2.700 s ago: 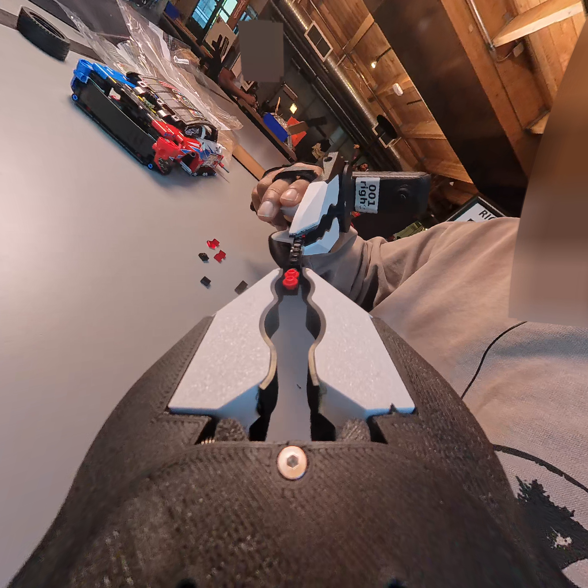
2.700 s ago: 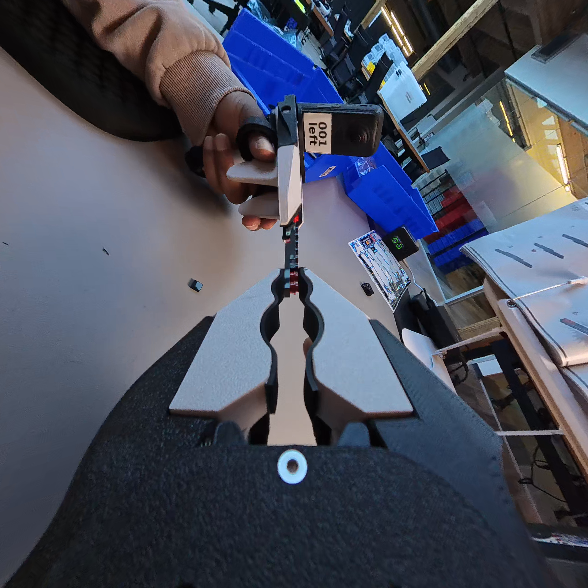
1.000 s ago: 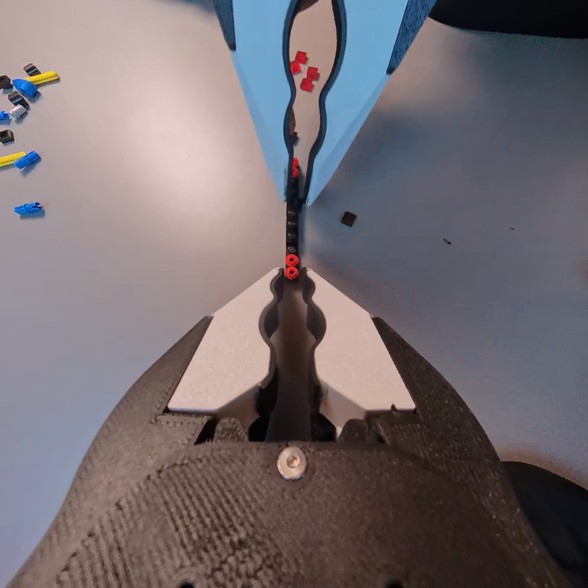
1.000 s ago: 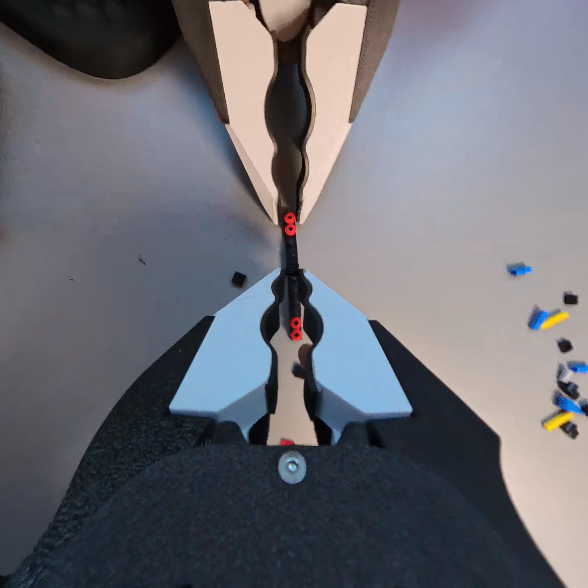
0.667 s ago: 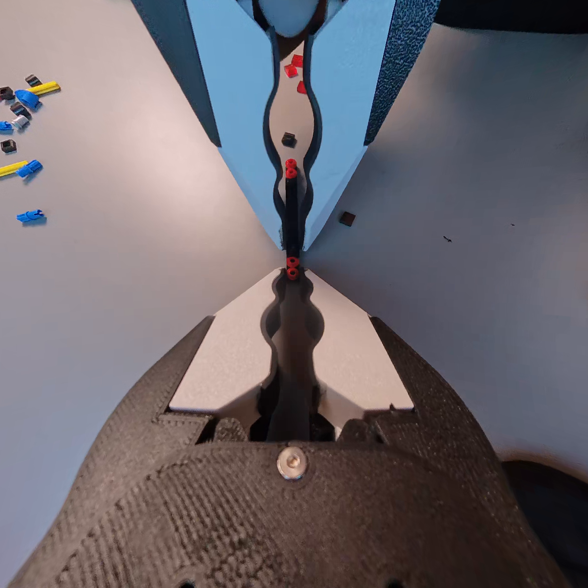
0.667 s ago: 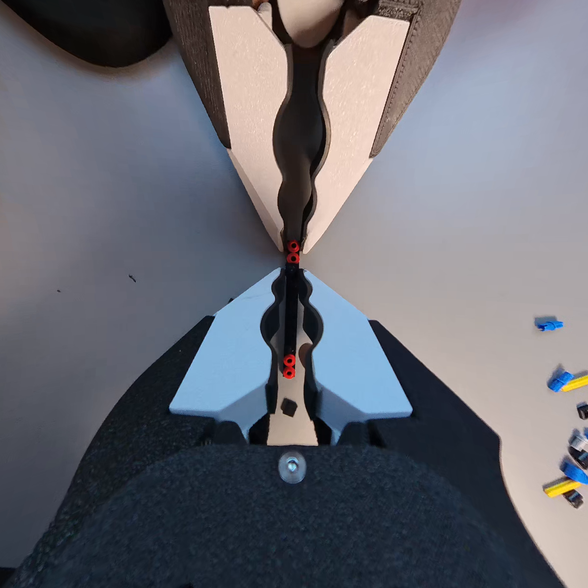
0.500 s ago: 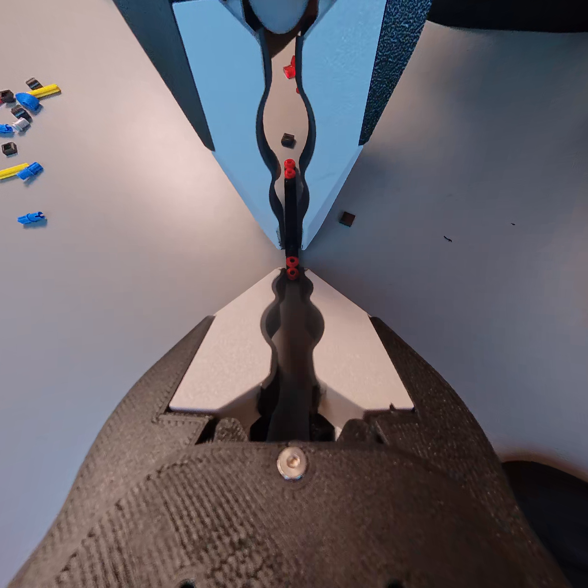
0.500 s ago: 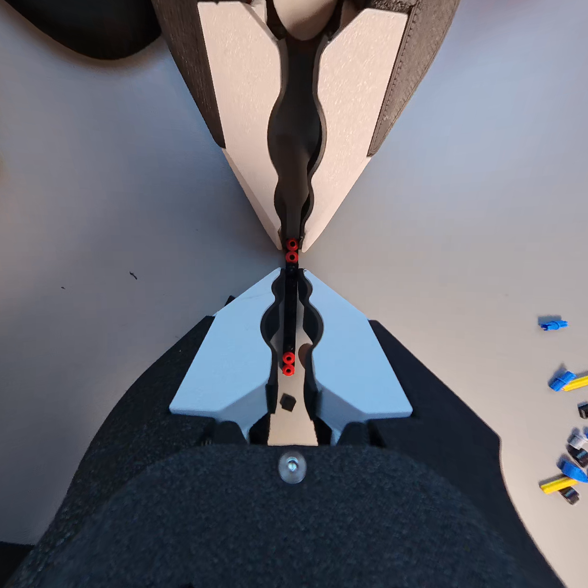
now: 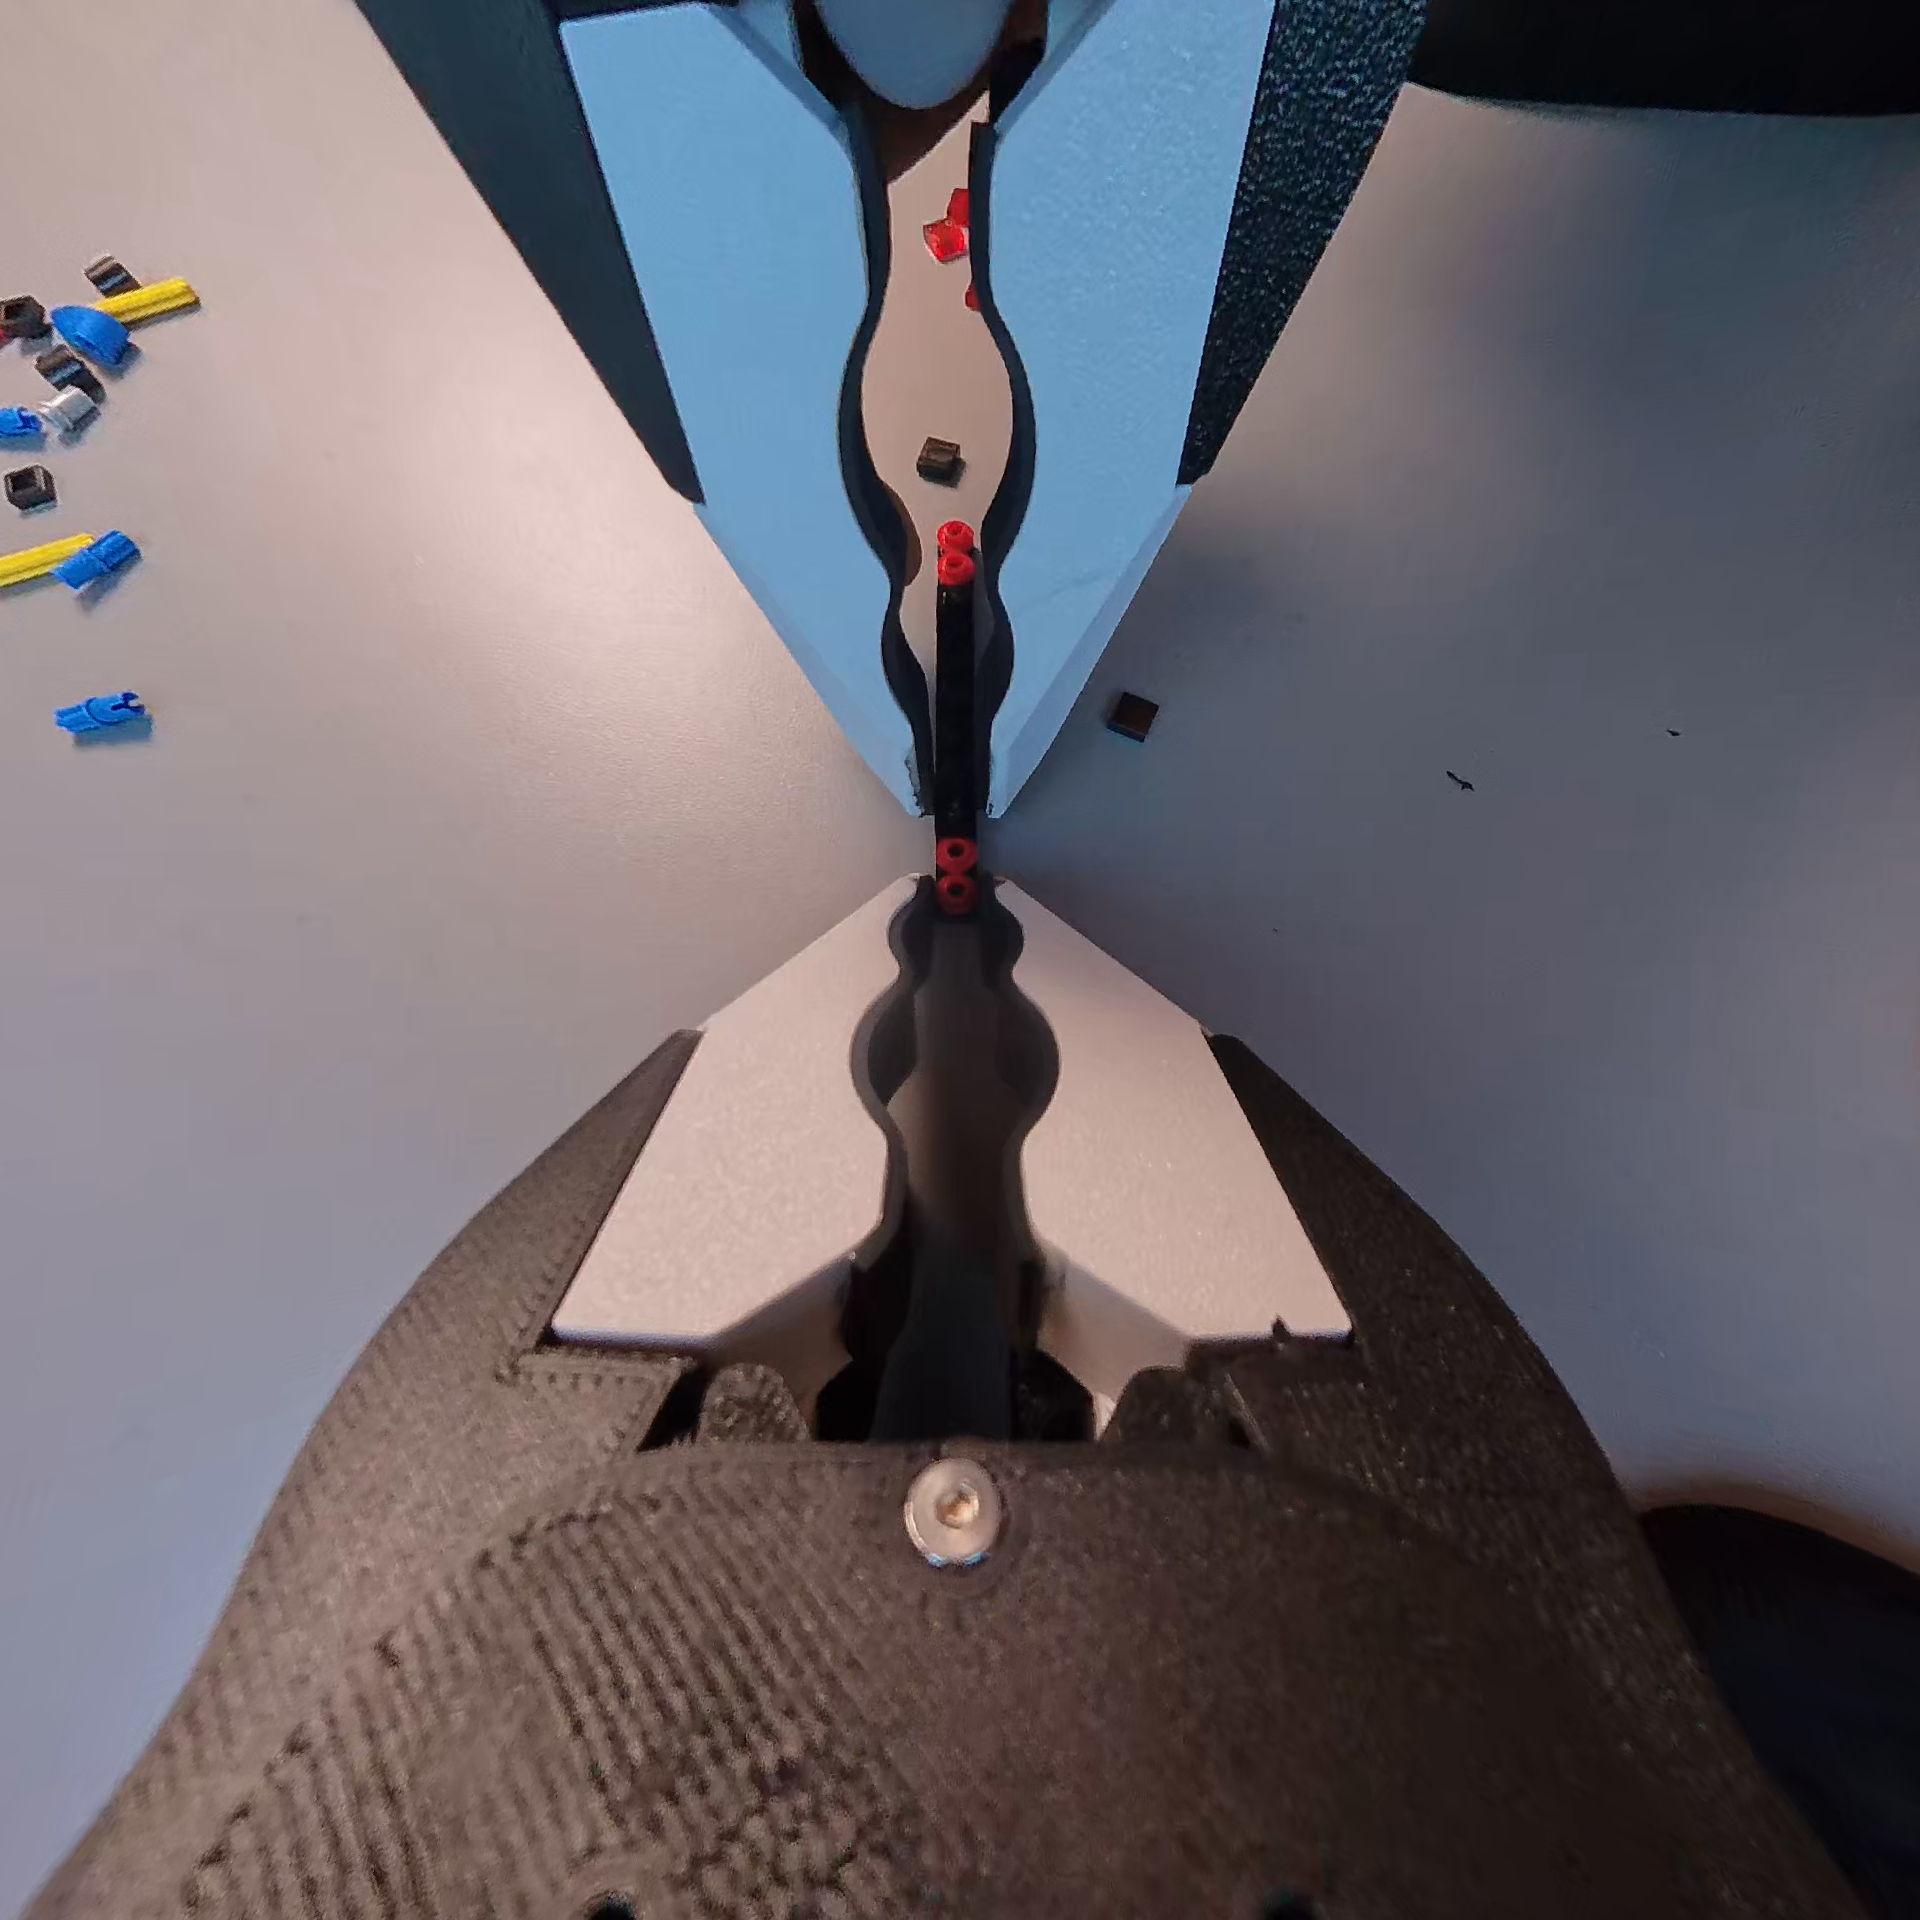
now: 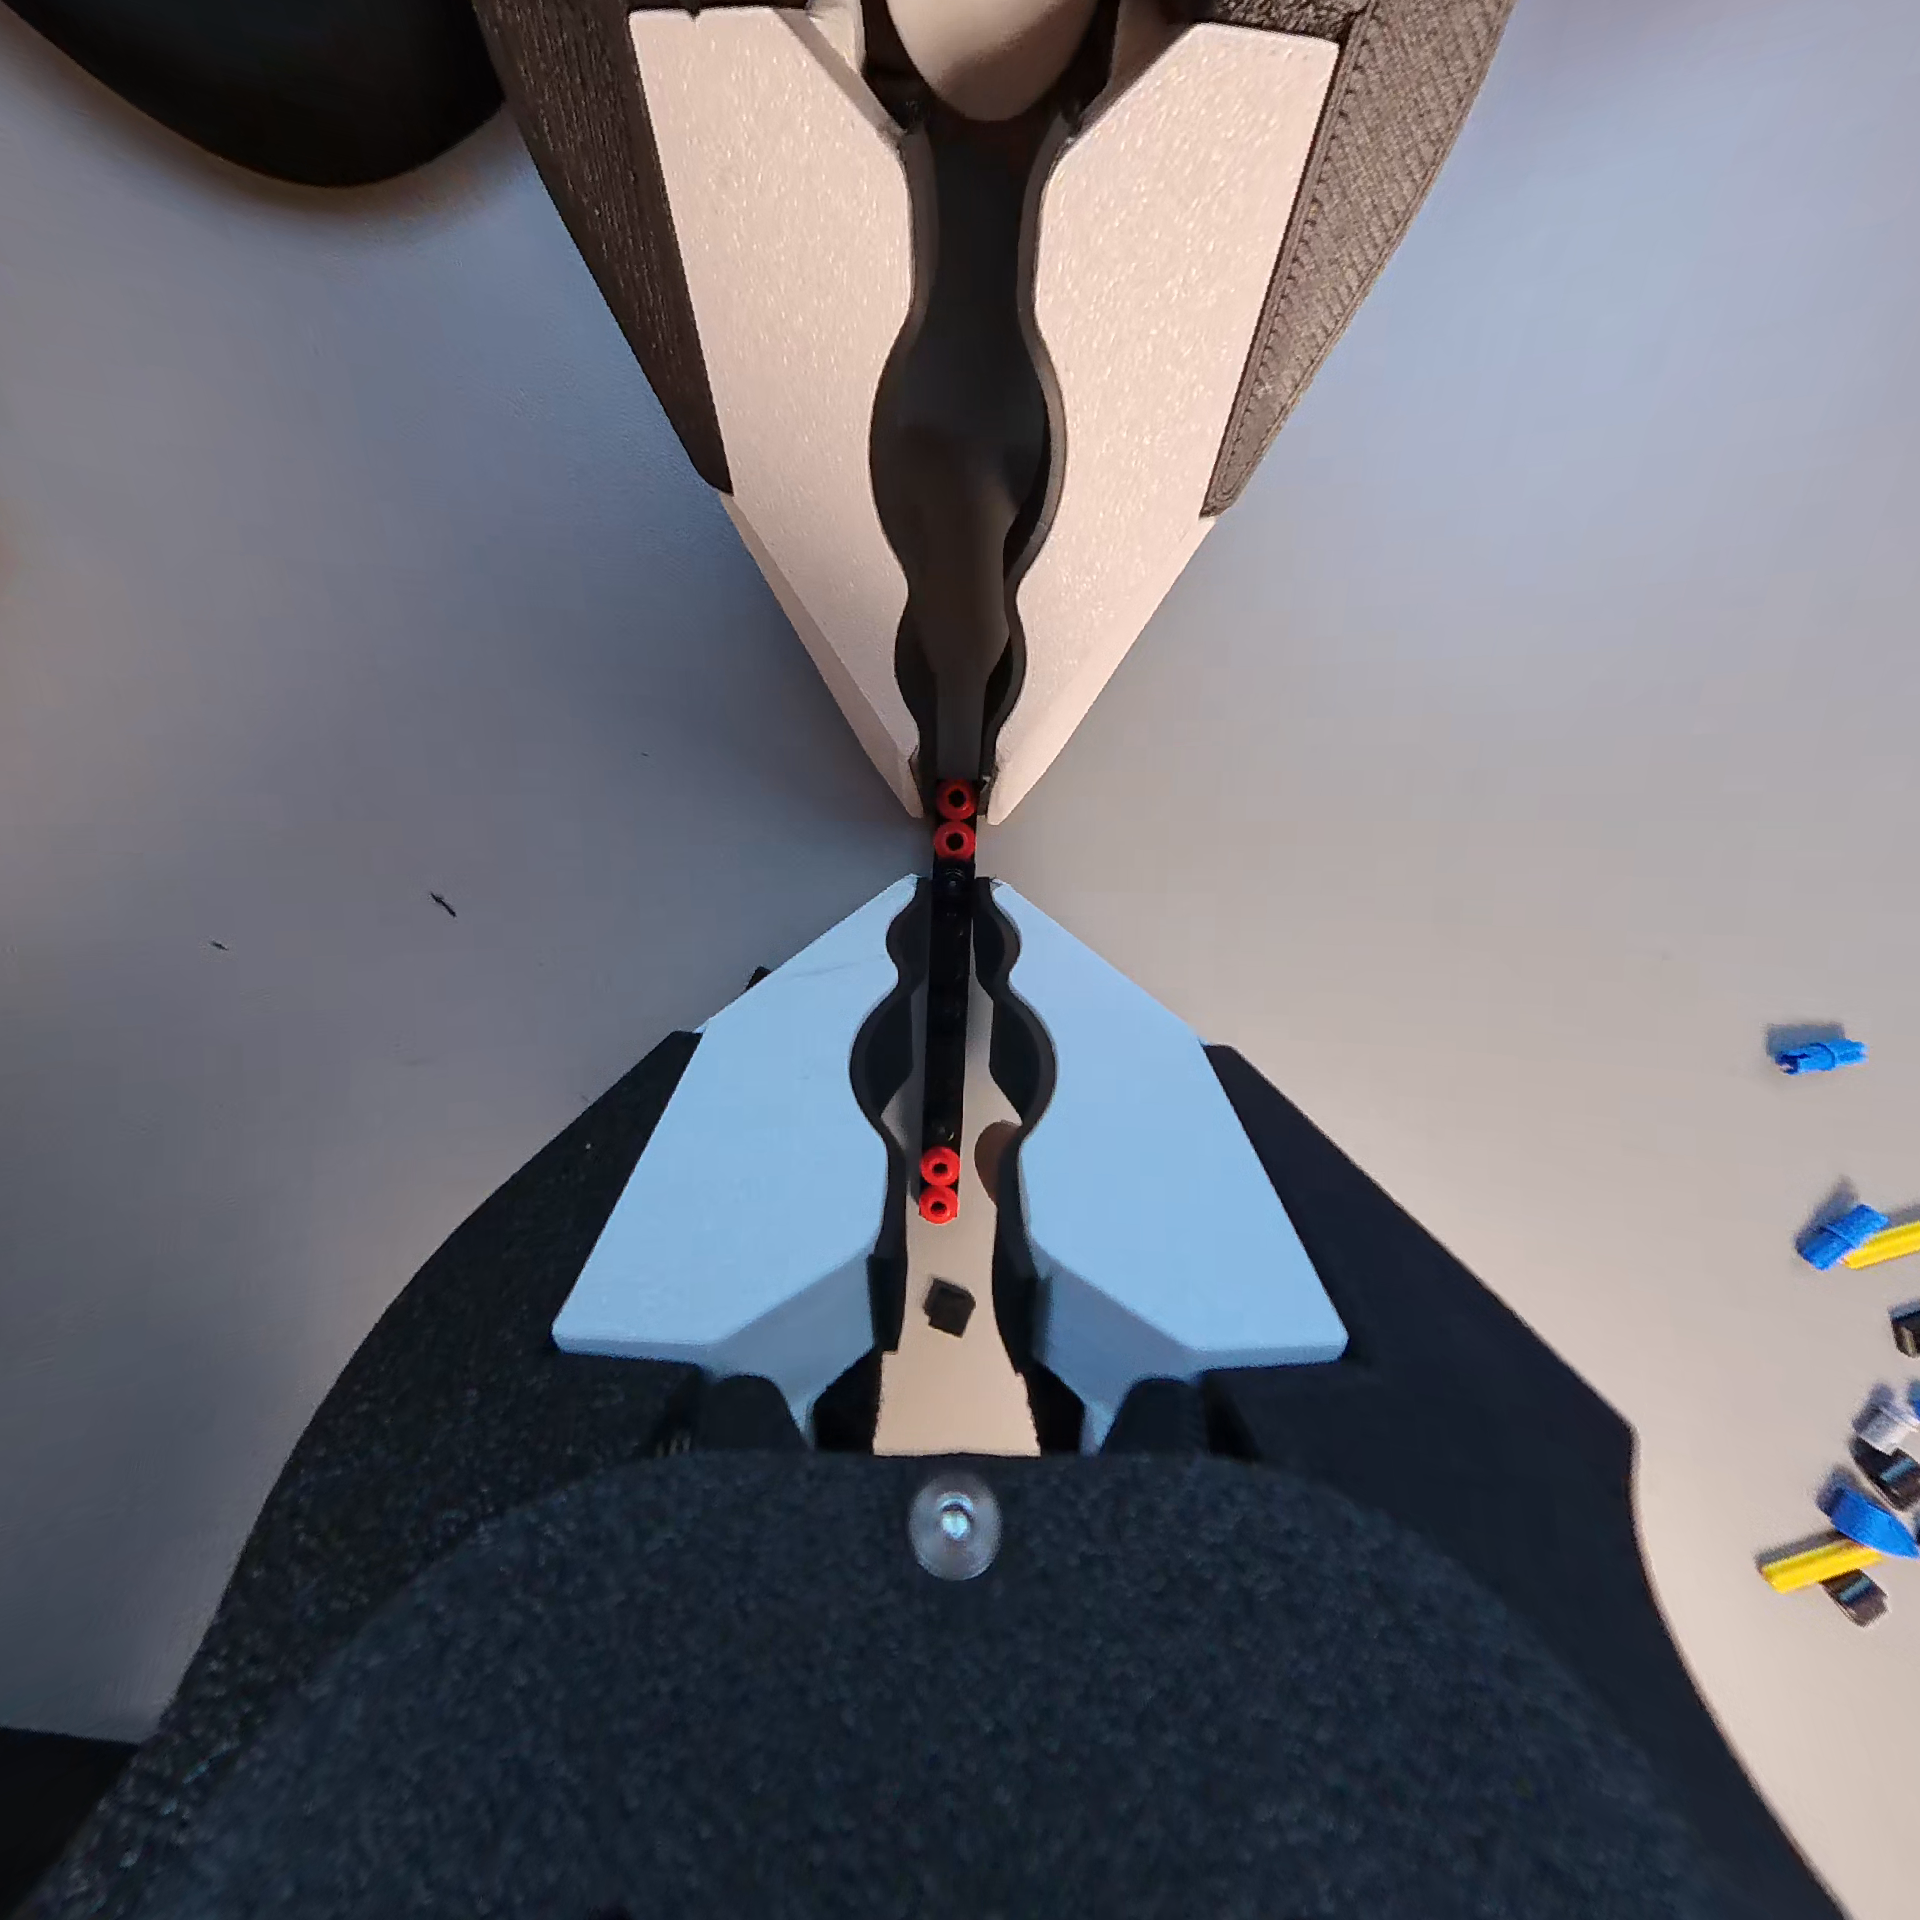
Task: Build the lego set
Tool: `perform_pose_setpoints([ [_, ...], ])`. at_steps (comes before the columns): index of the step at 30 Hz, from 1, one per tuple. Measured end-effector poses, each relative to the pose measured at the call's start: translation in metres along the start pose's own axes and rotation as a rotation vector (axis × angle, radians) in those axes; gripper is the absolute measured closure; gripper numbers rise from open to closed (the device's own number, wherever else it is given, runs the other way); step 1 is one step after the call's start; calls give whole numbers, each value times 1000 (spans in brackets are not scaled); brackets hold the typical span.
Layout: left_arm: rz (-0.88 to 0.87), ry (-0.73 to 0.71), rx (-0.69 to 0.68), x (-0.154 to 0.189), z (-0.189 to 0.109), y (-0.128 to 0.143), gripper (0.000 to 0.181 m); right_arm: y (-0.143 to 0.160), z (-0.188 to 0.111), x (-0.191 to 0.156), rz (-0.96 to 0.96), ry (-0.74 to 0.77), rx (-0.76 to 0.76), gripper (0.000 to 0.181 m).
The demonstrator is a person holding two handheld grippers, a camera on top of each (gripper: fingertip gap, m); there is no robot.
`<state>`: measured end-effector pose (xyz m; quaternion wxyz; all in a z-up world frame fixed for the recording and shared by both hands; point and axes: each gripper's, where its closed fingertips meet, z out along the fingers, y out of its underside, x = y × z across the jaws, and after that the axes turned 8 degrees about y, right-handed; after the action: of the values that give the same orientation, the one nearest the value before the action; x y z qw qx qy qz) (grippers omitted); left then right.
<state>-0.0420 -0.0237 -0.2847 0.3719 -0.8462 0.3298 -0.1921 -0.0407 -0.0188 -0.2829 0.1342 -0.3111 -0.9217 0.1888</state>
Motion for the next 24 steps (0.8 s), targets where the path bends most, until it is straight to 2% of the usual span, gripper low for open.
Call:
perform_pose_setpoints([
  [18, 7, -7, 5, 0, 0, -1, 175, -3, 3, 0, 23, 19, 53, 173],
  [24, 10, -8, 6, 0, 0, -1, 175, -13, -7, 1, 22, 41, 137, 167],
])
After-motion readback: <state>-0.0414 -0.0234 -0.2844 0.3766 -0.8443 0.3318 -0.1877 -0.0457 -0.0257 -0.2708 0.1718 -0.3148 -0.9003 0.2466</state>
